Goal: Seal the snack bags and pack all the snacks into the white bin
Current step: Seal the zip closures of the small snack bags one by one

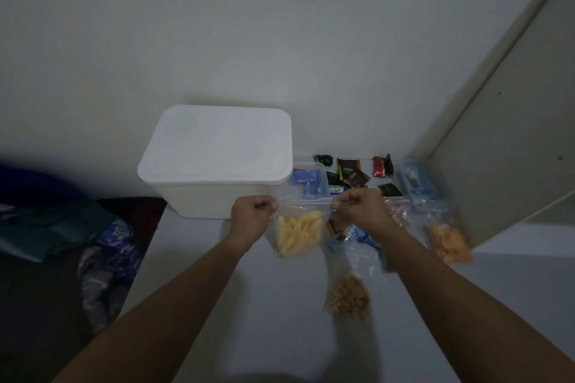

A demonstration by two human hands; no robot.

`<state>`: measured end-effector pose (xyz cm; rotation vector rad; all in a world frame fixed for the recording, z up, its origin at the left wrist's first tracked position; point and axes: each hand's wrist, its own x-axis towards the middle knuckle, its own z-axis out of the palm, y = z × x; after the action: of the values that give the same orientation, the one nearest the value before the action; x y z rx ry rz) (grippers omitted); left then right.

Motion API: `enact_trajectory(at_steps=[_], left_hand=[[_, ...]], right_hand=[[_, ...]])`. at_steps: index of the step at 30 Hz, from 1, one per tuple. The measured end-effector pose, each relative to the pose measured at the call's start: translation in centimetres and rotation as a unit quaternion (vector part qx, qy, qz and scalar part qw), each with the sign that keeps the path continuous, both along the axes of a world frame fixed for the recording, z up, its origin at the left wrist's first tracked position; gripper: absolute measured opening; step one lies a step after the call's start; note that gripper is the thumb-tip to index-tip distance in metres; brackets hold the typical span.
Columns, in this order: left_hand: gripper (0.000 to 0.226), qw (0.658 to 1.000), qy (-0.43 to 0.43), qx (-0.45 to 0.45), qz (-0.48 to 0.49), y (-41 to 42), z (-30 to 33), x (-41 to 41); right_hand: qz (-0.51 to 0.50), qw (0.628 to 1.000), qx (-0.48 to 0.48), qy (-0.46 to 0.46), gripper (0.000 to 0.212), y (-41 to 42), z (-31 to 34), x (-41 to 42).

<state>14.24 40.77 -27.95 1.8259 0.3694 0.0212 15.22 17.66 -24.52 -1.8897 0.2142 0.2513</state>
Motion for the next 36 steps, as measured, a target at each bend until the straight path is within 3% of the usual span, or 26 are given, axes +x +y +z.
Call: enact_trajectory(at_steps=[4, 14, 21, 29, 36], left_hand=[[0.024, 1.0, -0.021, -0.015, -0.005, 0.3, 0.2, -1.1], [0.024, 0.997, -0.062, -0.026, -0.042, 0.1, 1.6, -2.4], [0.016, 0.994, -0.088, -0.041, 0.04, 1.0, 2.7, -2.4], [0.013, 0.99, -0.089, -0.092, 0.052, 0.5, 3.9, -2.7], [0.008, 0.993, -0.081, -0.071, 0.055, -0.4, 4.3, -2.5]], right_hand=[[0.011, 1.0, 0.021, -0.012, 0.004, 0.6, 0.1, -1.0], [0.034, 0.994, -0.052, -0.092, 0.015, 2.7, 1.0, -2.5], [0.012, 0.99, -0.046, -0.135, 0.006, 2.0, 1.8, -2.5], [0.013, 0.988, -0.029, -0.148, 0.006, 1.3, 1.9, -2.9], [-0.015, 0.986, -0.033, -0.166, 0.003, 0.5, 2.4, -3.1]])
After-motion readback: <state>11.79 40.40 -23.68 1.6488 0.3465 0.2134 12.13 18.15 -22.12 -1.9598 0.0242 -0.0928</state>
